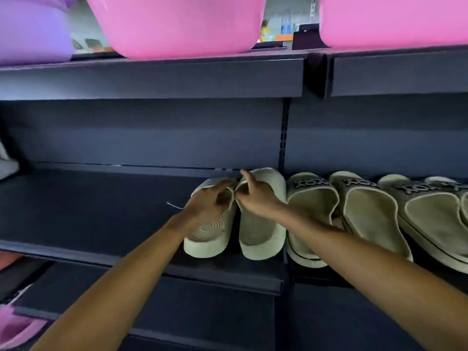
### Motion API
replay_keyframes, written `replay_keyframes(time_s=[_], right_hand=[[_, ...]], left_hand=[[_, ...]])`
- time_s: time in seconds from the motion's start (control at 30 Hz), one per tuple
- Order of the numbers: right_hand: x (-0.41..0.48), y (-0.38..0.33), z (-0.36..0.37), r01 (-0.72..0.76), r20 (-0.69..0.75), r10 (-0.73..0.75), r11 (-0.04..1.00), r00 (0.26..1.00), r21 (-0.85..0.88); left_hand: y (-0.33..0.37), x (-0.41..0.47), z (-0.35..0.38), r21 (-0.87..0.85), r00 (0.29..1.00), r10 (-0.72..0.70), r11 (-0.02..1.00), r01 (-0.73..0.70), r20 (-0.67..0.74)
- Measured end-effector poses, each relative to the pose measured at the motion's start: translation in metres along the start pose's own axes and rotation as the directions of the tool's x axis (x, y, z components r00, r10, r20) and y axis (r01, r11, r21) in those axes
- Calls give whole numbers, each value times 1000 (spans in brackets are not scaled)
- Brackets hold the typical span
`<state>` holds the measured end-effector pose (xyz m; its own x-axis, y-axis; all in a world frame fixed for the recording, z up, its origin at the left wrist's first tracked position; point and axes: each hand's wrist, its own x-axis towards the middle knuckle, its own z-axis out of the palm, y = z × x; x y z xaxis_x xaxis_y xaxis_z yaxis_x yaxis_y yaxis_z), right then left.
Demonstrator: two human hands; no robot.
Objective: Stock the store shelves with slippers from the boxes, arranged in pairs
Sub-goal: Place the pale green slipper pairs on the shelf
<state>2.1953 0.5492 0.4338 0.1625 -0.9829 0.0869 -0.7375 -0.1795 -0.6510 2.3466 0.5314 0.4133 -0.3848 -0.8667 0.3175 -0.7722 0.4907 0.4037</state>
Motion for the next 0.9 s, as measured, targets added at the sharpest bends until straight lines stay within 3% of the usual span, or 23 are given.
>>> replay_keyframes(time_s=[0.07, 0.17, 0.33, 0.43, 0.57, 0.73, 0.8, 0.9], right_hand=[[10, 7, 6, -34, -22, 34, 999, 999, -10], [22, 13, 13, -43, -100, 39, 998, 994, -39], [25, 20, 29, -82, -211, 21, 956, 977, -281], [24, 22, 30, -118, -217, 71, 971, 974, -210], [15, 18, 25, -182, -186, 174, 983, 967, -30], [-33, 17, 7, -219, -382, 250, 968, 890, 122], [-62, 21, -2, -255, -444, 292, 956, 847, 143], [-110, 33, -17, -310, -556, 333, 941, 762, 139]], left_hand=[[-17, 10, 1, 49, 999, 26, 998, -28, 30], [-34, 20, 0, -9, 989, 3, 1000, -2, 145], [-44, 34, 10, 7, 965, 91, 995, -96, 244], [-40, 36, 10, 37, 936, 138, 987, -158, 324], [-25, 41, -7, 222, 859, 155, 930, -294, 488], [28, 46, -43, 432, 931, 270, 829, -355, 247], [54, 41, -41, 342, 903, 392, 836, -429, 174], [93, 27, -15, 21, 786, 586, 799, -601, 196]])
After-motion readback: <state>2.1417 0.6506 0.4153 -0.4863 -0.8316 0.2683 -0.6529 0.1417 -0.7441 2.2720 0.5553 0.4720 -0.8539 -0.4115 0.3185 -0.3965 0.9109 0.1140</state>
